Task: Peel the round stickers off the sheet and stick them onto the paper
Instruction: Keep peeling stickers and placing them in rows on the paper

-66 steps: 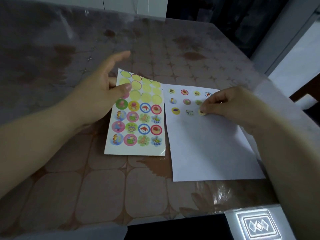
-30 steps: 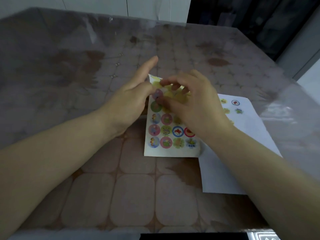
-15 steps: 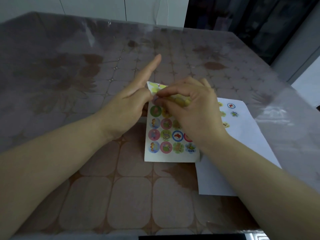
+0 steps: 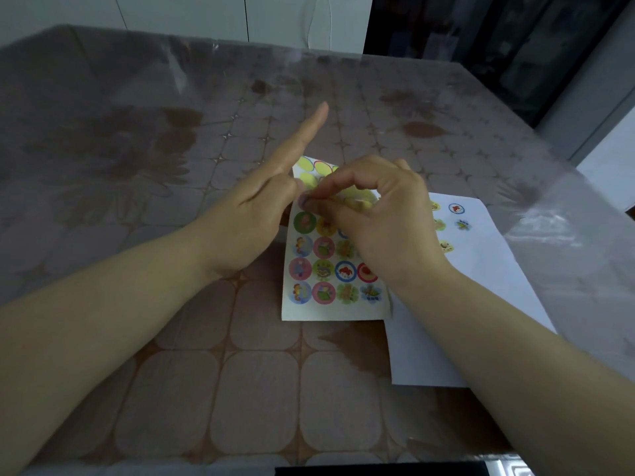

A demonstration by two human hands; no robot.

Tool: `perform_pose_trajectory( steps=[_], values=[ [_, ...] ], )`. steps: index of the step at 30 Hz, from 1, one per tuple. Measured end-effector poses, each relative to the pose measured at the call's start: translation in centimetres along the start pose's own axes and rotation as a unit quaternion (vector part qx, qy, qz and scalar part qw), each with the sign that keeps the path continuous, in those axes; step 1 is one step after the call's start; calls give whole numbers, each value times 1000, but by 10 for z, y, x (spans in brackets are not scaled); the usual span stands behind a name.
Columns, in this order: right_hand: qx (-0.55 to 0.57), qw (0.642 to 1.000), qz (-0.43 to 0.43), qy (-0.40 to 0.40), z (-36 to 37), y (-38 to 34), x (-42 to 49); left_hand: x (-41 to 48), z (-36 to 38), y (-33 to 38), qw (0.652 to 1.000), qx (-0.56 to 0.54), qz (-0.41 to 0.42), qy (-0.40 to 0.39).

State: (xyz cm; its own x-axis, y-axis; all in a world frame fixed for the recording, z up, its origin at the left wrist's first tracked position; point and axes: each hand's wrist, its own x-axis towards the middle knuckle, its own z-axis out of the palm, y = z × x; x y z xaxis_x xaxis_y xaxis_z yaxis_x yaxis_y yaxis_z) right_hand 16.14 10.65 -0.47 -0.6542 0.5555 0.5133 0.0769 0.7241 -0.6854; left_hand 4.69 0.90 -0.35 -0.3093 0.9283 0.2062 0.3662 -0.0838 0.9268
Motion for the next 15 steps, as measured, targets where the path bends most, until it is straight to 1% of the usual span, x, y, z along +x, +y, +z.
perform_pose_trajectory(
  steps=[5, 10, 12, 14, 15],
  values=[
    [-11, 1000, -9, -10, 0, 4, 1, 3, 2, -3, 998, -35, -37, 35],
    [-16, 999, -19, -46, -3, 5, 2, 8, 4, -6, 997, -51, -53, 35],
    [1, 997, 3, -74, -6, 5, 3, 9, 4, -7, 996, -62, -58, 40],
    [45, 993, 41, -97, -8, 2, 3, 10, 3, -9, 994, -70, -68, 39],
    [77, 991, 63, -95, -9, 0, 4, 10, 3, -9, 995, -65, -71, 39]
  ],
)
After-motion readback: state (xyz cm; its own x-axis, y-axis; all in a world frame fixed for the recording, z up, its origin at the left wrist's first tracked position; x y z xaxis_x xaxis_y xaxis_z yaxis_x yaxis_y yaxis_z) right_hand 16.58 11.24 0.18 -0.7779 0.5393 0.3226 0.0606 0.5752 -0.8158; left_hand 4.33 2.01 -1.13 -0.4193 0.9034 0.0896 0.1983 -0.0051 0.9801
